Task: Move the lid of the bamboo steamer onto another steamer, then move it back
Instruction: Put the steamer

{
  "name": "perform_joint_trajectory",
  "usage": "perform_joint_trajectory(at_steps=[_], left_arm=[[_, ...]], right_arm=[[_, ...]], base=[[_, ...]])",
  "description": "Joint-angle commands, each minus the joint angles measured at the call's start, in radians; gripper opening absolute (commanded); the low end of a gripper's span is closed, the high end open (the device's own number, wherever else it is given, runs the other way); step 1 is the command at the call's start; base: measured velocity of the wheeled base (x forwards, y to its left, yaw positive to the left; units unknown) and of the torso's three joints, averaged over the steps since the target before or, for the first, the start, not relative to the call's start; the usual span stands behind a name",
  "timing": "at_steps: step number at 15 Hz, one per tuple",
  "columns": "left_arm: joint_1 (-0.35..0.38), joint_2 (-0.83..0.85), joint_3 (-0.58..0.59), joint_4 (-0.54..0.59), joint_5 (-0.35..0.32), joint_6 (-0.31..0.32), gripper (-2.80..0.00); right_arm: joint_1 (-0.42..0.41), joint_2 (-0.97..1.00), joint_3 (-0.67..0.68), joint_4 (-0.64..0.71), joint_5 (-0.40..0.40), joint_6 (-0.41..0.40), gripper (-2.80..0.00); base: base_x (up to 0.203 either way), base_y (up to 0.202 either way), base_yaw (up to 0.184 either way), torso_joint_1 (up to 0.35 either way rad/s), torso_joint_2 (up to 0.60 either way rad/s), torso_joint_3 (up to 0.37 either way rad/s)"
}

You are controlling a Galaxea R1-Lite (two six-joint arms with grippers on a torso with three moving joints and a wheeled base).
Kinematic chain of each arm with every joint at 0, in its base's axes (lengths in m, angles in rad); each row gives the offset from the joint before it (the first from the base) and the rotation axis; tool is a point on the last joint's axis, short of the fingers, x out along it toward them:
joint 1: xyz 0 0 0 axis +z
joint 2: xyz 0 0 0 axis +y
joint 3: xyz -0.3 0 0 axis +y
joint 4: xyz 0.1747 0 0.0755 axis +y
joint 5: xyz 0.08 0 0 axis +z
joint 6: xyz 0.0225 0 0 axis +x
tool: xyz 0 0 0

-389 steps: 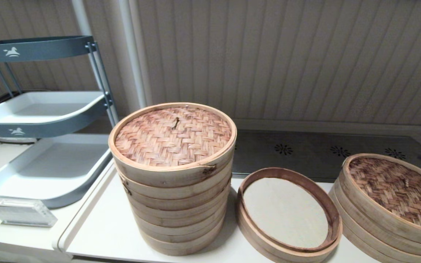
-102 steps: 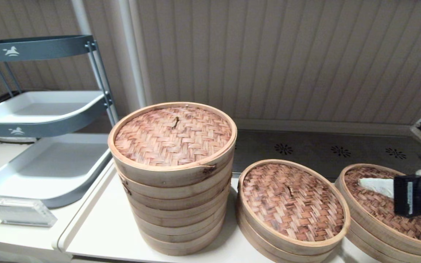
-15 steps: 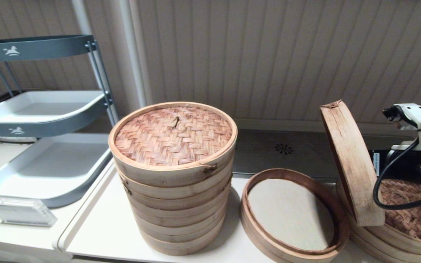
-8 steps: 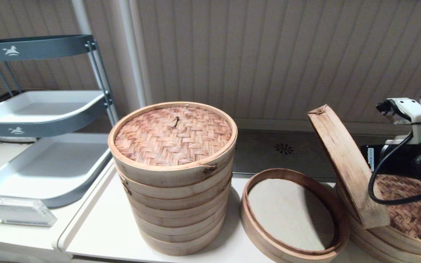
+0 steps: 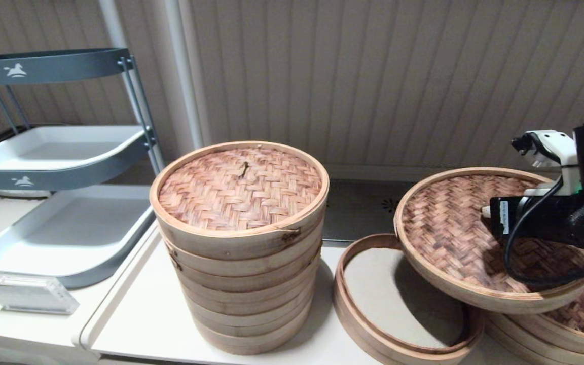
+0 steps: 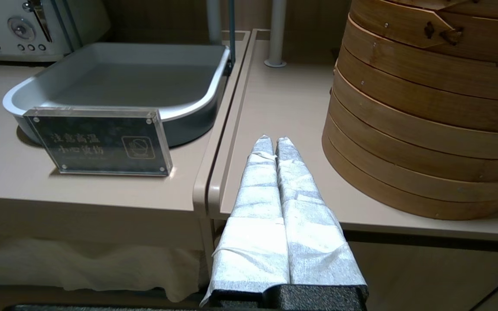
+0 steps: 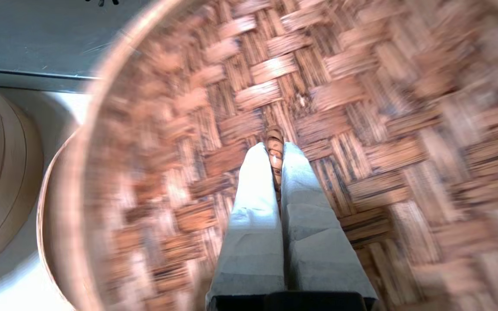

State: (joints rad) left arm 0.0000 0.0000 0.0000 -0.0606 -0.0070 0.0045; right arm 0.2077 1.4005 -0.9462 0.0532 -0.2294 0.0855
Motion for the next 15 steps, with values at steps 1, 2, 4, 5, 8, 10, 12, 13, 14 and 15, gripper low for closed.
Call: perform_joint_trajectory(at_steps=[1, 2, 4, 5, 8, 10, 12, 13, 14, 15], left_arm=[[0.001, -0.002, 0.025, -0.001, 0.001, 0.000, -2.80], [0.000, -0.002, 0.025, -0.001, -0.001, 0.000, -2.80], [0.001, -0.003, 0.025, -0.001, 0.000, 0.000, -2.80], [0.000, -0.002, 0.025, -0.001, -0.001, 0.000, -2.80], [0.000, -0.002, 0.025, -0.001, 0.000, 0.000, -2.80], [0.000, -0.002, 0.025, -0.001, -0.001, 0.000, -2.80], [0.000, -0.003, 0.025, -0.001, -0.001, 0.000, -2.80], [0.000, -0.002, 0.025, -0.001, -0.001, 0.000, -2.80], [0.000, -0.002, 0.025, -0.001, 0.001, 0.000, -2.80], [0.000, -0.002, 0.025, -0.001, 0.000, 0.000, -2.80]], right_arm=[[-0.001, 0.006, -0.015, -0.001, -0.003, 0.000, -2.80], [-0.001, 0.006, -0.017, 0.000, -0.005, -0.001, -2.80], [-0.008, 0.003, -0.017, 0.002, -0.008, -0.003, -2.80], [-0.011, 0.003, -0.017, 0.002, -0.008, -0.003, -2.80], [-0.021, 0.003, -0.008, 0.003, -0.011, -0.006, -2.80], [-0.048, -0.001, -0.006, 0.004, -0.011, -0.009, -2.80], [-0.071, -0.003, -0.005, 0.004, -0.011, -0.012, -2.80], [-0.084, -0.005, -0.007, 0.013, -0.011, -0.015, -2.80], [-0.107, -0.011, -0.007, 0.029, -0.010, -0.022, -2.80], [-0.130, -0.012, -0.003, 0.030, -0.008, -0.028, -2.80]], base=[[0.000, 0.000, 0.000, 0.000, 0.00, 0.000], [0.000, 0.000, 0.000, 0.000, 0.00, 0.000], [0.000, 0.000, 0.000, 0.000, 0.00, 0.000], [0.000, 0.000, 0.000, 0.000, 0.00, 0.000], [0.000, 0.000, 0.000, 0.000, 0.00, 0.000], [0.000, 0.000, 0.000, 0.000, 0.00, 0.000], [0.000, 0.000, 0.000, 0.000, 0.00, 0.000], [0.000, 0.000, 0.000, 0.000, 0.00, 0.000], [0.000, 0.000, 0.000, 0.000, 0.00, 0.000], [0.000, 0.000, 0.000, 0.000, 0.00, 0.000]])
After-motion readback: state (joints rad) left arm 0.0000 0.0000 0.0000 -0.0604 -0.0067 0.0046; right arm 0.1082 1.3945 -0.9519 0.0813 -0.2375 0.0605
